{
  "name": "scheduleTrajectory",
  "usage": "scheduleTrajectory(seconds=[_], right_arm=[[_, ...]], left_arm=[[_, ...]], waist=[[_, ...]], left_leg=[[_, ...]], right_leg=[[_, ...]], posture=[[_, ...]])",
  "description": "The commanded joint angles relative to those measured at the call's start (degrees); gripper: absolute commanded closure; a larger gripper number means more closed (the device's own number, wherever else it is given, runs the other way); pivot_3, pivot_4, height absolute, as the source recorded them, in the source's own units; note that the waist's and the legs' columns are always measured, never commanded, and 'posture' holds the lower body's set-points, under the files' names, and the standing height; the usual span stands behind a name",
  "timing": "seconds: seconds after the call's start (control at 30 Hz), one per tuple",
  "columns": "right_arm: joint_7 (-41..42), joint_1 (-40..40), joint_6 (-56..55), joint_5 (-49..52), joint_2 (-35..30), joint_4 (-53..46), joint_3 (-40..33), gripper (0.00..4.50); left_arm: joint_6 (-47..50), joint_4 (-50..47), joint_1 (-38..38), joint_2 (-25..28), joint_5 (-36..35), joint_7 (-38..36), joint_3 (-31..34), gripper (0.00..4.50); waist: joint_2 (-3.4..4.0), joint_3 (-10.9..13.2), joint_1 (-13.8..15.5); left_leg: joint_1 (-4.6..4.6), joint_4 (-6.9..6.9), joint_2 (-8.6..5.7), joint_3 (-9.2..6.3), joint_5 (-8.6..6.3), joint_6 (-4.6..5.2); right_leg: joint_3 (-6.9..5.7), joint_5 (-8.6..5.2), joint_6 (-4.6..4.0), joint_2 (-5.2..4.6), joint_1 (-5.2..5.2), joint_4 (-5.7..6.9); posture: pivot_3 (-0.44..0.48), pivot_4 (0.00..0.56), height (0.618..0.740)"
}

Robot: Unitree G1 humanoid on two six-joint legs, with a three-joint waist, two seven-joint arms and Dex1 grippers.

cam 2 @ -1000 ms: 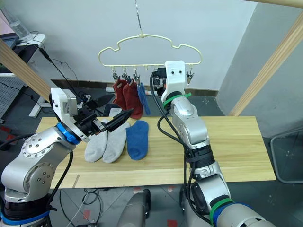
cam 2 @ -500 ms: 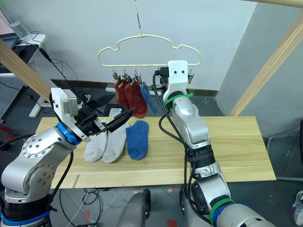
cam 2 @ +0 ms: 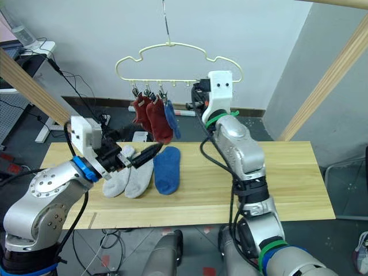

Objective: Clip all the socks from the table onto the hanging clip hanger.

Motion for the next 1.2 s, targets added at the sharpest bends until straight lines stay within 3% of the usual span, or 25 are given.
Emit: scheduleTrajectory(seconds=[0.03,0.17,0.33,0.73,1.03,1.2], right_arm=[[4.9,-1.8,7.5,7.5,-2.9,-4.8,-2.9,4.14],[8.3,-2.6,17.5,15.8,-6.6,-6.1,-7.0,4.14],[11.3,-3.4,26.9,25.1,-8.1,-6.9,-9.6,4.14],[8.9,-3.9,26.2,25.3,-9.2,-6.8,-8.8,4.14],[8.6,-4.3,25.1,24.7,-9.4,-5.9,-8.0,4.14],[8.4,-4.5,24.6,24.4,-9.6,-5.4,-8.0,4.16]], left_arm=[[-0.2,2.1,0.9,-0.7,4.3,1.4,-3.0,0.00],[-2.4,10.6,-1.0,-3.9,11.7,5.8,-7.7,0.00],[-5.6,28.6,-8.3,-8.4,18.5,5.4,-13.7,0.00],[-14.4,51.3,-20.1,-14.3,27.3,4.2,-17.7,0.00],[-16.5,57.4,-22.8,-14.4,33.7,-0.5,-22.5,0.00],[-18.1,56.1,-21.6,-13.7,35.5,-1.9,-22.9,1.16]], waist=[[0.06,0.0,0.0],[0.16,0.1,-0.1],[0.17,0.1,-0.1],[0.15,0.1,-0.3],[0.16,0.1,-0.4],[0.16,0.1,-0.4]], left_leg=[[0.00,0.00,0.00,0.00,0.00,0.00],[0.01,0.01,0.00,0.01,0.00,0.01],[-0.04,0.02,0.00,0.02,-0.01,0.02],[-0.40,0.11,-0.05,0.08,-0.04,0.08],[-0.42,0.17,-0.07,0.06,-0.03,0.09],[-0.42,0.18,-0.07,0.06,-0.03,0.09]], right_leg=[[0.00,0.00,0.00,0.00,0.00,0.00],[0.02,0.00,0.00,0.01,0.00,0.02],[-0.03,0.00,0.00,0.04,-0.02,0.02],[-0.03,0.03,0.01,-0.01,-0.36,0.13],[-0.05,0.03,0.02,-0.03,-0.36,0.20],[-0.05,0.04,0.02,-0.03,-0.36,0.19]], posture=[[0.026,0.314,0.740],[0.006,0.315,0.740],[-0.019,0.311,0.740],[-0.039,0.301,0.740],[-0.043,0.307,0.740],[-0.050,0.313,0.740]])
